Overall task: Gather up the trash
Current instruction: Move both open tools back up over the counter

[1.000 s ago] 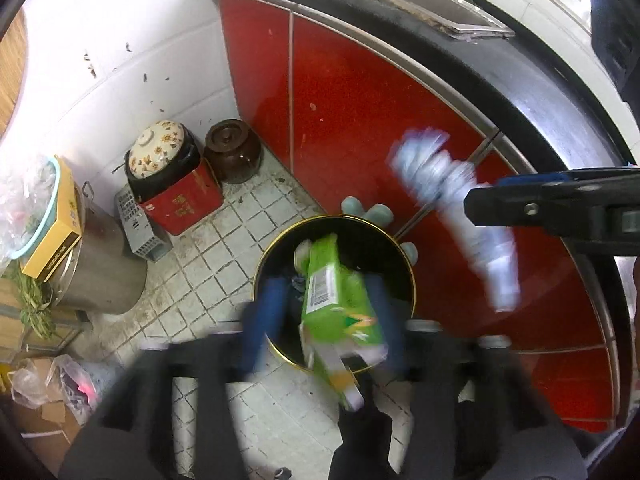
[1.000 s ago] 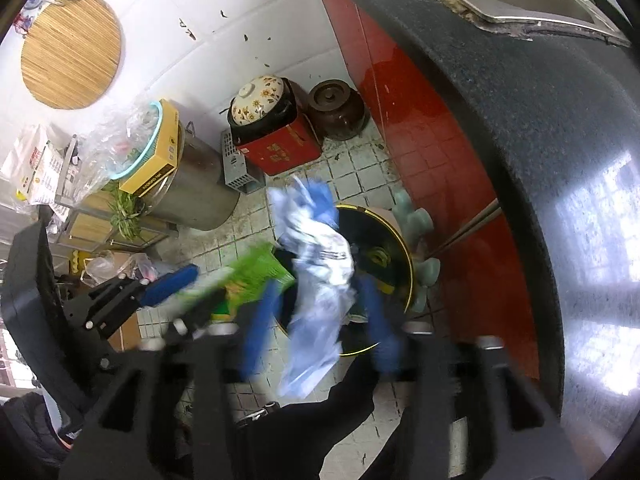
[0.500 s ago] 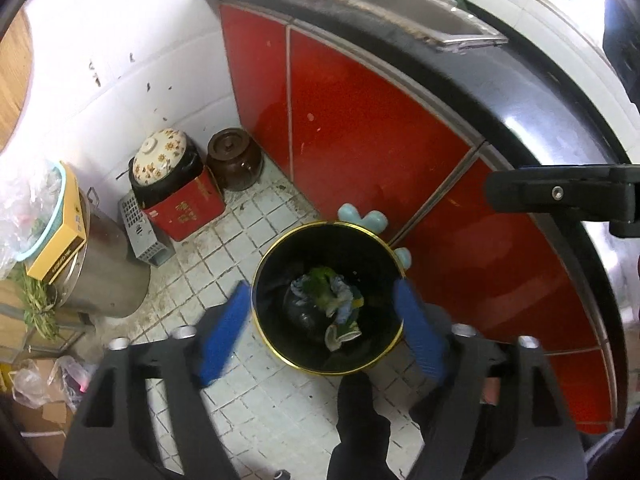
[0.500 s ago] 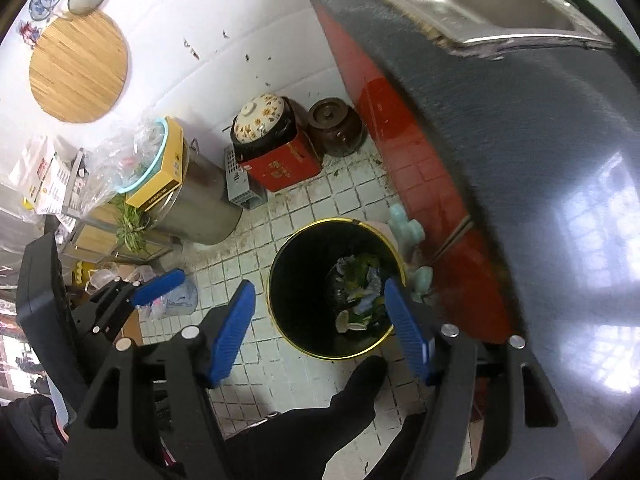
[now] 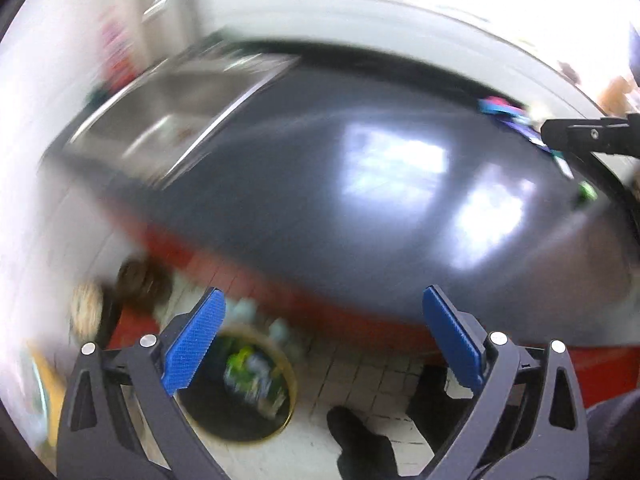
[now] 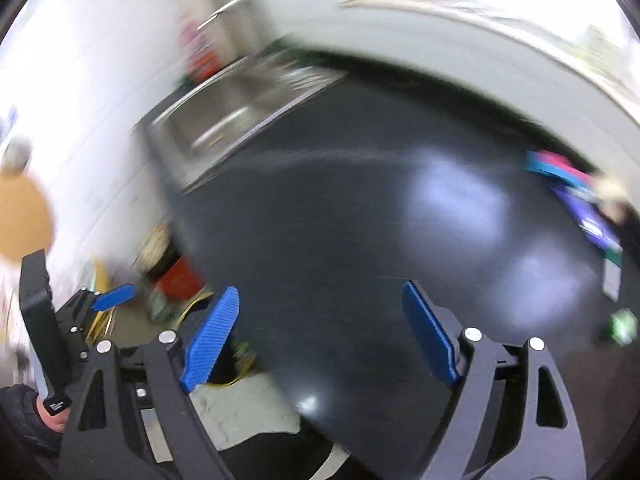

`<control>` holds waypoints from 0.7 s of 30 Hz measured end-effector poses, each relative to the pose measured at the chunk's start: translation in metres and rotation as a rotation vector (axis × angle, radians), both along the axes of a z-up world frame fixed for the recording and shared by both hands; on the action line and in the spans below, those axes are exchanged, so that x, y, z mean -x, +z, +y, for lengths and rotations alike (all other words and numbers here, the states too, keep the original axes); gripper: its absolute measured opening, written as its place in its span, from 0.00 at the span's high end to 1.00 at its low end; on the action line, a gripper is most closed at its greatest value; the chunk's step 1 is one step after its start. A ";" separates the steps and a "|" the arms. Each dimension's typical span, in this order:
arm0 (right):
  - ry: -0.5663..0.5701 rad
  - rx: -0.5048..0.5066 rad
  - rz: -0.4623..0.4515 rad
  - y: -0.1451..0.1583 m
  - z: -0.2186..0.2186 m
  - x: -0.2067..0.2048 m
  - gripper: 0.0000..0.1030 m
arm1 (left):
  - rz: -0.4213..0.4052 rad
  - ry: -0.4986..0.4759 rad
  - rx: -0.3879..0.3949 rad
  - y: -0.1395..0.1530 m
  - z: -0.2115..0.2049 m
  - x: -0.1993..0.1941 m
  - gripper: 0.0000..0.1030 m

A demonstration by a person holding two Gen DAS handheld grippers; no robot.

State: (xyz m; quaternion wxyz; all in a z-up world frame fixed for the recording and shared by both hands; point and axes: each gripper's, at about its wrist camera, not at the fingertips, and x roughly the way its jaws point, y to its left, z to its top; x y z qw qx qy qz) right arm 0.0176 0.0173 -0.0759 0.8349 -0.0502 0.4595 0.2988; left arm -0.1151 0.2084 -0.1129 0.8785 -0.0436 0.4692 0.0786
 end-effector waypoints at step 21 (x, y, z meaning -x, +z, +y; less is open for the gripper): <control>-0.468 -0.033 -0.006 -0.008 -0.275 -0.076 0.21 | -0.056 -0.588 -0.044 0.013 -0.260 -0.191 0.07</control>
